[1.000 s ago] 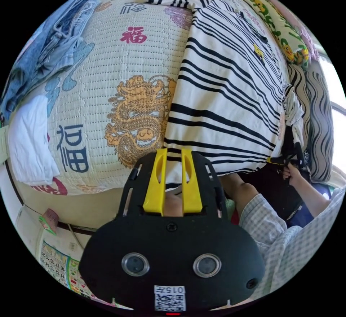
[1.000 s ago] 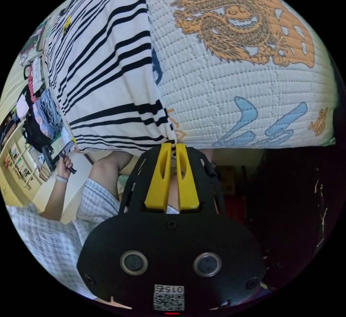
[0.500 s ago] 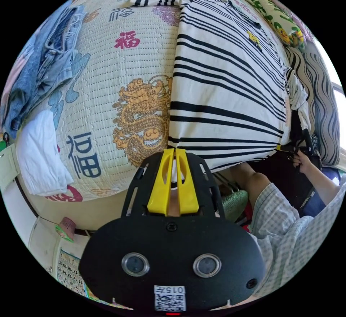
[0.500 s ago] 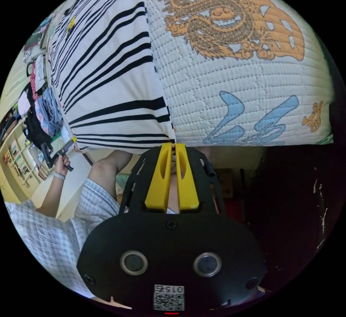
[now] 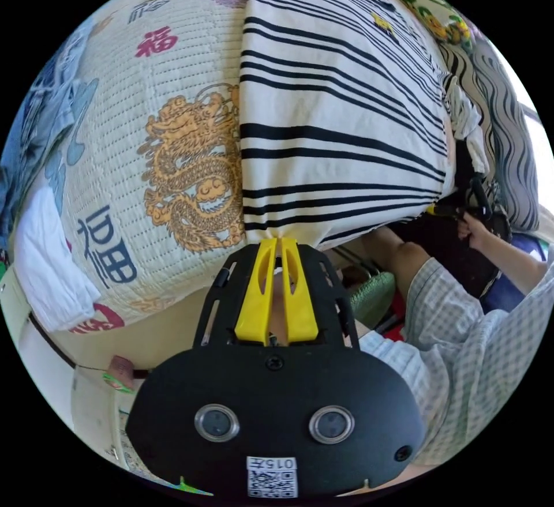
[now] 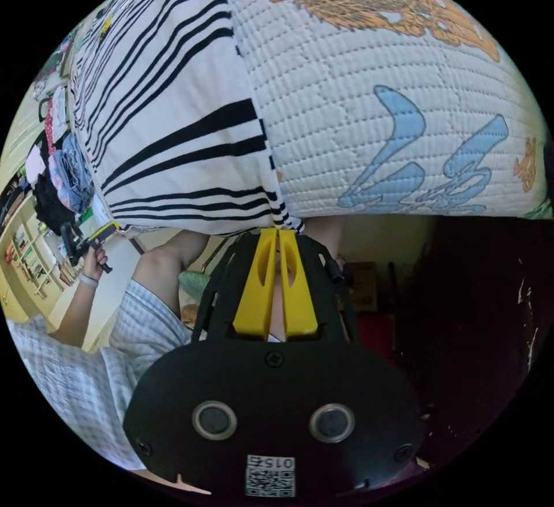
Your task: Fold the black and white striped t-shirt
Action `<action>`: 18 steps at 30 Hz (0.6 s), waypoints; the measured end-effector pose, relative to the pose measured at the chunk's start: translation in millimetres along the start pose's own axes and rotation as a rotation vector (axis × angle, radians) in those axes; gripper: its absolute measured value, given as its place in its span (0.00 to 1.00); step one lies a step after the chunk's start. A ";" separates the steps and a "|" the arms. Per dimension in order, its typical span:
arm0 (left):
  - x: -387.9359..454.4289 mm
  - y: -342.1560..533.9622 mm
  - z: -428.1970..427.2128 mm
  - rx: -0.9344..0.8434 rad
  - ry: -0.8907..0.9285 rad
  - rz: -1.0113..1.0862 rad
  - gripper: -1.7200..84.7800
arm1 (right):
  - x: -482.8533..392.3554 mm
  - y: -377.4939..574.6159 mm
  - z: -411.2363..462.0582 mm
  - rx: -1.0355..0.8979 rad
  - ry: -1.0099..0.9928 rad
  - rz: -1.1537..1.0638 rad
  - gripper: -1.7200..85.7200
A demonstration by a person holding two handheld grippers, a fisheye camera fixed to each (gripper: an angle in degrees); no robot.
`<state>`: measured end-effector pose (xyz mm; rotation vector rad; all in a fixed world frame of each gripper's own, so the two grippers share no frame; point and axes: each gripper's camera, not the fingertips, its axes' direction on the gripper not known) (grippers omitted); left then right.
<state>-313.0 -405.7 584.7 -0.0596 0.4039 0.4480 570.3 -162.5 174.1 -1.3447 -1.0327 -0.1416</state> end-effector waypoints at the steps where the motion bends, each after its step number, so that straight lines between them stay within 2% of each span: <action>1: 0.4 -2.2 3.6 -0.004 0.001 0.000 0.02 | 1.3 2.1 -1.4 -0.005 0.009 0.002 0.02; 7: -5.1 -30.2 58.6 0.000 0.071 -0.140 0.02 | 26.4 19.4 -13.8 -0.008 -0.080 0.112 0.02; 11: 7.1 -52.3 87.8 -0.058 0.063 -0.131 0.03 | 30.5 39.4 -19.8 -0.095 0.031 0.129 0.03; 15: 27.6 -67.3 93.9 -0.237 -0.129 -0.050 0.06 | 45.8 77.5 -60.9 0.032 -0.007 0.133 0.06; 18: 59.6 -106.5 68.7 -0.227 -0.234 0.031 0.08 | 55.5 98.4 -109.4 0.220 -0.049 0.135 0.07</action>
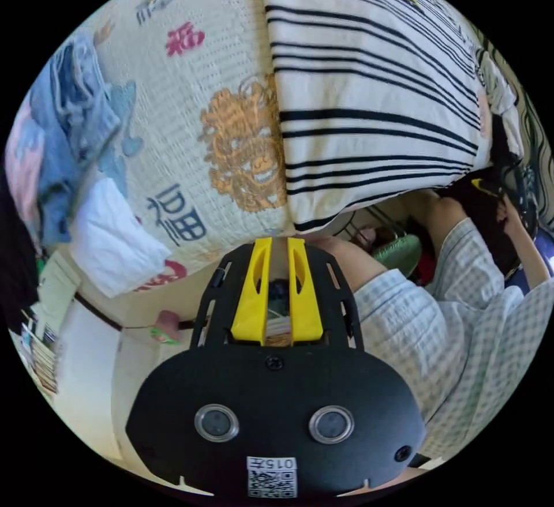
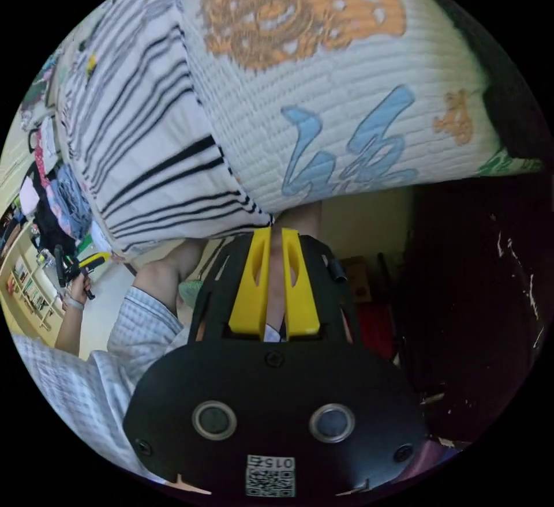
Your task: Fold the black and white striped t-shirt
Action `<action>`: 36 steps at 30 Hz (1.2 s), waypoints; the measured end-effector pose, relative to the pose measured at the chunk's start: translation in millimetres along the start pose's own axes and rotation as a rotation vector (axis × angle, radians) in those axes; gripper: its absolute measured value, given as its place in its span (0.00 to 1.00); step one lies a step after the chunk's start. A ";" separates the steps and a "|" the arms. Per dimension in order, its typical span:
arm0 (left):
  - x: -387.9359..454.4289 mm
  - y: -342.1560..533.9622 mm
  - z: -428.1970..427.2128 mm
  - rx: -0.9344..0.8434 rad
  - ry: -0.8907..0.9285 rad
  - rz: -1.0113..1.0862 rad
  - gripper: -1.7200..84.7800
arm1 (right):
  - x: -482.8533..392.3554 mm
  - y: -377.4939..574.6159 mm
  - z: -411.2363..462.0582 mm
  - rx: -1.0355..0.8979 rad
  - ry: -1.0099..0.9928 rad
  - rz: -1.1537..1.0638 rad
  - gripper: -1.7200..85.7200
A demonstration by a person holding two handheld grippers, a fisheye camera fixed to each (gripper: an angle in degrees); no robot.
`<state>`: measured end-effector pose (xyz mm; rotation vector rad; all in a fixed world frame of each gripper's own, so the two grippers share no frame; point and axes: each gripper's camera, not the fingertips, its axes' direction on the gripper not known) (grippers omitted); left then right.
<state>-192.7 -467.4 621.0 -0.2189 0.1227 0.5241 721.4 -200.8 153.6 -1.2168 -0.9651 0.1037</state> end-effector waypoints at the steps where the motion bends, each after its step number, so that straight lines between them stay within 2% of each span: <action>1: 7.8 -11.7 -12.2 0.029 -0.006 0.022 0.08 | 1.5 0.2 -11.4 0.047 -0.018 0.004 0.07; 4: 66.5 -96.2 -81.5 0.238 0.048 0.171 0.09 | 8.6 -8.5 -63.8 0.268 -0.114 0.034 0.08; 6: 140.3 -185.4 -134.2 0.395 0.129 0.342 0.09 | 12.5 -25.7 -96.0 0.405 -0.186 0.047 0.08; 7: 162.8 -208.5 -146.1 0.427 0.131 0.388 0.09 | 13.5 -31.3 -101.7 0.426 -0.201 0.048 0.09; 9: 260.0 -298.6 -183.1 0.528 0.113 0.555 0.09 | 19.6 -56.3 -117.2 0.478 -0.268 0.075 0.09; 12: 377.4 -405.0 -202.4 0.567 0.156 0.675 0.10 | 27.5 -83.2 -127.9 0.498 -0.318 0.119 0.09; 15: 474.5 -496.0 -191.6 0.510 0.178 0.705 0.12 | 41.2 -101.0 -128.3 0.461 -0.409 0.215 0.09; 18: 546.6 -556.4 -163.1 0.452 0.107 0.727 0.12 | 52.7 -106.3 -125.8 0.453 -0.504 0.285 0.08; 23: 590.7 -607.5 -109.0 0.337 0.062 0.692 0.09 | 59.1 -98.2 -130.6 0.481 -0.604 0.326 0.08; 27: 577.2 -611.5 -101.4 0.401 0.163 0.665 0.03 | 49.8 -99.9 -139.0 0.491 -0.658 0.282 0.07; 33: 543.7 -614.0 -96.1 0.457 0.247 0.666 0.01 | 30.9 -103.2 -148.1 0.491 -0.700 0.223 0.09; 36: 523.5 -608.8 -101.0 0.486 0.305 0.671 0.01 | 31.2 -104.6 -142.1 0.513 -0.752 0.336 0.10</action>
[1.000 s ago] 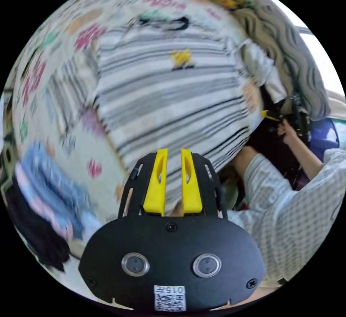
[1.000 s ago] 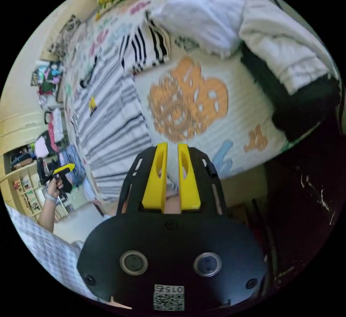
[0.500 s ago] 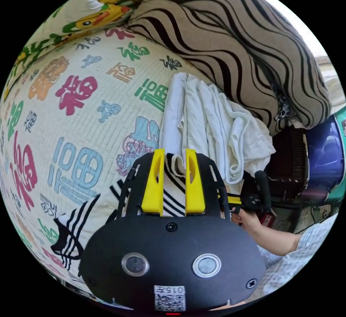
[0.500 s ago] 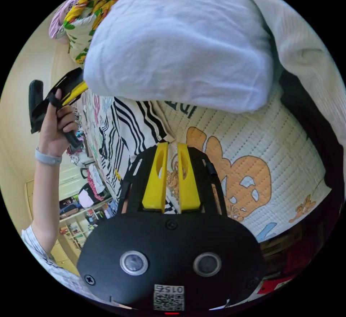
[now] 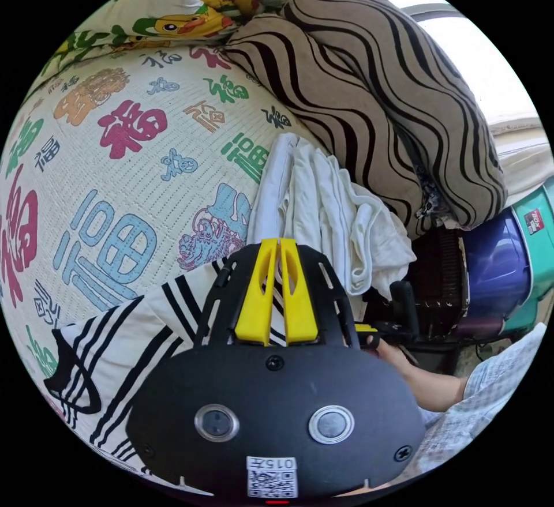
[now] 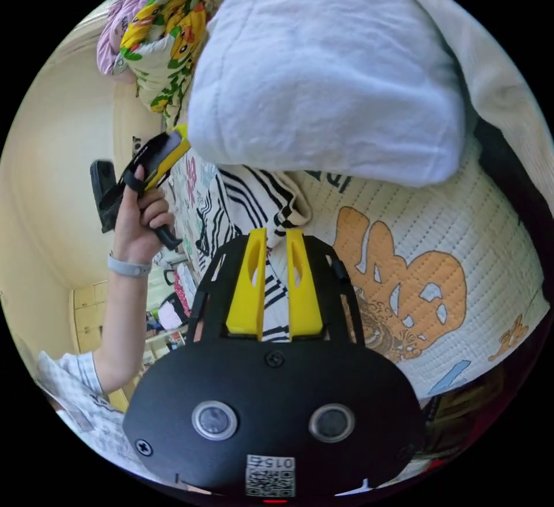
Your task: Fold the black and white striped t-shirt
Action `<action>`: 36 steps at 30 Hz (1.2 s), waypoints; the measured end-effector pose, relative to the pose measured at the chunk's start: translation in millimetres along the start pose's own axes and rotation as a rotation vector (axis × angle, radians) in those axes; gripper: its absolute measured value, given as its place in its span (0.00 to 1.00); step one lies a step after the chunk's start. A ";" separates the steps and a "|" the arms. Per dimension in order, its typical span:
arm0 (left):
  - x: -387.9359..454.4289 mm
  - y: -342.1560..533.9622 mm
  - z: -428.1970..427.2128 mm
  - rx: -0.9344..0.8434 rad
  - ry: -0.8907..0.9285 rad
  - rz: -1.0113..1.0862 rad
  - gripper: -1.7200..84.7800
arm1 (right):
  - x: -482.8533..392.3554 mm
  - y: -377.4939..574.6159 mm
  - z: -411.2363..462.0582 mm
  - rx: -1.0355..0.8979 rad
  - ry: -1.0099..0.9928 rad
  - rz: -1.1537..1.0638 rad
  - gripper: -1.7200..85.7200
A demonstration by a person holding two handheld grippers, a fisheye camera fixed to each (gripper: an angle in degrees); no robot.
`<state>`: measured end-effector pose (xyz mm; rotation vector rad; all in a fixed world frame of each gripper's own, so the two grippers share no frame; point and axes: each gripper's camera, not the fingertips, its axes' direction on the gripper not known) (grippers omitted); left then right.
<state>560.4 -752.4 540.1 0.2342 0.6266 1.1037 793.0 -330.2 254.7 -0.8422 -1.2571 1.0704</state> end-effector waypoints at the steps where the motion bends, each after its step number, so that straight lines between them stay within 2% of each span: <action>1: -2.3 2.9 -4.0 0.011 0.004 -0.002 0.01 | 0.7 -1.8 3.0 0.001 -0.008 0.013 0.09; 5: -21.9 29.2 -37.3 0.086 0.032 -0.005 0.01 | -25.7 -5.2 29.9 -0.046 0.047 -0.089 0.04; 11: -70.8 125.4 -120.5 0.276 0.016 -0.053 0.01 | -115.2 62.3 45.5 0.043 0.114 -0.544 0.02; 15: -123.2 236.6 -165.4 0.311 -0.097 -0.216 0.01 | -162.9 125.4 113.8 -0.104 0.192 -0.856 0.02; 18: -172.9 308.8 -163.7 0.279 -0.146 -0.401 0.01 | -168.5 158.6 182.8 -0.250 0.298 -0.948 0.02; 24: -237.3 373.4 -141.5 0.257 -0.149 -0.576 0.01 | -149.5 197.6 289.0 -0.443 0.569 -1.038 0.02; 27: -242.2 378.2 -147.0 0.243 -0.142 -0.574 0.01 | -142.8 205.9 317.8 -0.530 0.634 -1.043 0.02; 31: -225.6 373.8 -173.5 0.249 -0.174 -0.529 0.02 | -153.3 199.4 322.0 -0.482 0.576 -1.034 0.02; 34: -197.0 354.7 -189.2 0.284 -0.133 -0.406 0.02 | -170.3 175.7 327.7 -0.371 0.418 -0.965 0.02; 36: -183.0 338.1 -179.0 0.231 -0.120 -0.337 0.03 | -179.4 161.7 357.6 -0.360 0.383 -0.970 0.03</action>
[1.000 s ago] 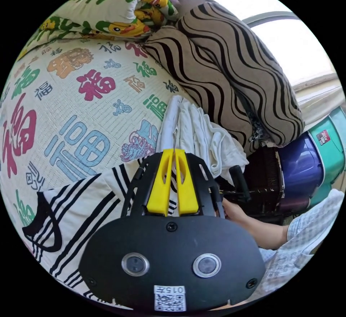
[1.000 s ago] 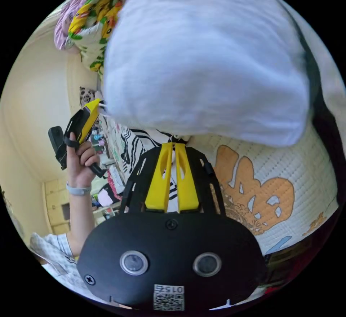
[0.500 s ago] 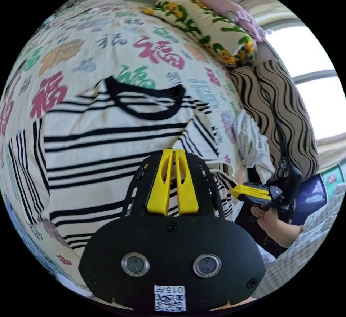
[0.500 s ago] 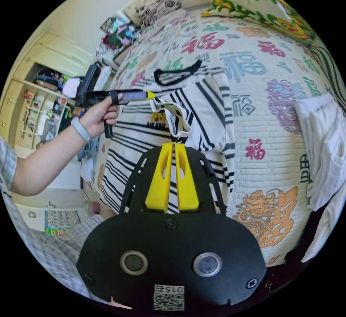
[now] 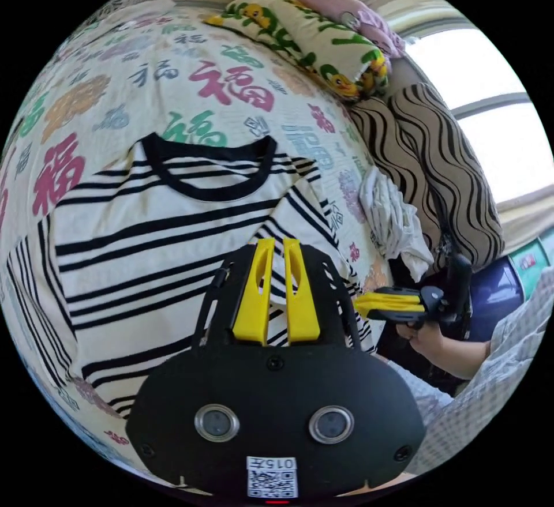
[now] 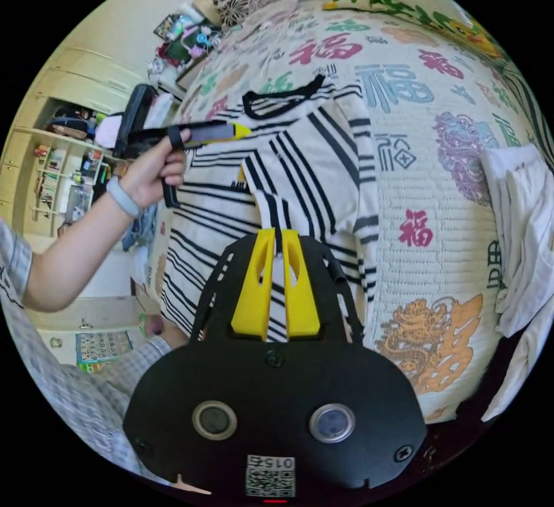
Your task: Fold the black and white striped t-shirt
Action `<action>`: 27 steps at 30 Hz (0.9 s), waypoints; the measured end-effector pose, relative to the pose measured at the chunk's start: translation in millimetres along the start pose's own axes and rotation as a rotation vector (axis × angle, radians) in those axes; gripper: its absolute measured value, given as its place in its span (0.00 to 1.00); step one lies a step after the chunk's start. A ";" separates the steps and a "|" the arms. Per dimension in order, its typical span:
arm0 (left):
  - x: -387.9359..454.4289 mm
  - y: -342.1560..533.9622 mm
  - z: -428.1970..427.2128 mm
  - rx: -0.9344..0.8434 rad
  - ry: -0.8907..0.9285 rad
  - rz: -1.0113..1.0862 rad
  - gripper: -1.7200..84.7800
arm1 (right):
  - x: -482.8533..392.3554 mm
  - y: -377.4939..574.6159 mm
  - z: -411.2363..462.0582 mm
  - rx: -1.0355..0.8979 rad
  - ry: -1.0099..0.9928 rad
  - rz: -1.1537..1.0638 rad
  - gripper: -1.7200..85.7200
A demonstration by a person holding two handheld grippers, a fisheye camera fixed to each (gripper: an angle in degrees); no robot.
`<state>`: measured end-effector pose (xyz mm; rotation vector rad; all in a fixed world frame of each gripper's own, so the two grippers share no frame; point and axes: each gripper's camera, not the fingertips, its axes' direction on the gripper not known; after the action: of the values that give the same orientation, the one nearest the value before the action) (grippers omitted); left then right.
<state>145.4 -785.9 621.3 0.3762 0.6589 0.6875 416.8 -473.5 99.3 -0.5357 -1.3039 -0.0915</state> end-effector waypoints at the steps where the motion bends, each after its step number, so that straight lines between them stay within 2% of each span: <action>1: 2.1 -0.8 4.9 -0.022 -0.007 0.008 0.03 | -0.4 -6.8 9.1 -0.021 0.005 -0.002 0.03; 5: -4.2 7.4 21.8 -0.146 -0.113 0.006 0.02 | -9.7 -27.7 82.8 -0.254 0.043 -0.037 0.02; 11: 22.8 12.1 -9.7 -0.214 -0.241 0.152 0.01 | 4.6 -39.9 108.5 -0.211 -0.025 0.060 0.01; 17: 67.7 -16.0 -60.5 -0.049 -0.024 0.286 0.02 | 37.0 -77.4 86.3 0.065 0.045 0.234 0.02; 20: 72.3 -42.1 -52.9 -0.082 0.015 0.287 0.01 | 51.6 -101.2 109.9 0.016 0.089 0.259 0.01; 23: 58.1 -51.9 -49.5 -0.120 -0.147 0.230 0.01 | 57.6 -113.3 145.7 -0.097 0.100 0.242 0.01; 27: 44.3 -31.7 -84.1 -0.107 -0.168 0.244 0.01 | 60.8 -127.1 174.1 -0.141 0.099 0.255 0.01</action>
<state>129.7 -769.3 523.7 0.4146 0.4178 0.9084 233.1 -496.8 225.1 -0.8043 -1.1287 0.0023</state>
